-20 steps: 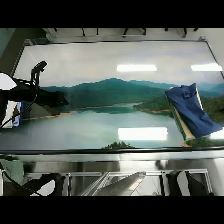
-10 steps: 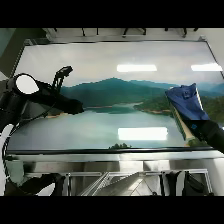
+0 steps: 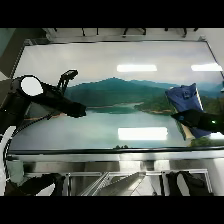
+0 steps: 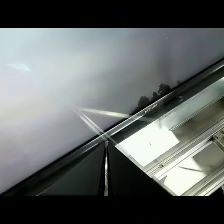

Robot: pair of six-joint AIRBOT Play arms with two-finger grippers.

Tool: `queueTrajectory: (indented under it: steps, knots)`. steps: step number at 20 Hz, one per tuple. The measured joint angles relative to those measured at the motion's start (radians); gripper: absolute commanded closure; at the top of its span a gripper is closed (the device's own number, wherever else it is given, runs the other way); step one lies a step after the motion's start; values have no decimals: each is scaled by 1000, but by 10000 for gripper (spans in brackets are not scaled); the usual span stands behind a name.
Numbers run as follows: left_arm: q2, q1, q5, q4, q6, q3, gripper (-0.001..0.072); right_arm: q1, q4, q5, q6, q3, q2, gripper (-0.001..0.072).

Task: Fold the shirts.

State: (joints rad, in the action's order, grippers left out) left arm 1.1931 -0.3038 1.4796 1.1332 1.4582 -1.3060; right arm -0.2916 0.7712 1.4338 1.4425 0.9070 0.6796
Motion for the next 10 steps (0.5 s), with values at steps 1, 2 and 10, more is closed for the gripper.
queueTrajectory:
  steps: [1,2,10]
  knots:
    - [-6,0,2,2,0,0,696,85,40,-48,17,14,38,692]
    - [-17,0,2,10,3,0,696,177,71,-111,37,24,74,692]
    - [-121,0,9,111,16,0,696,669,255,-452,151,46,332,690]
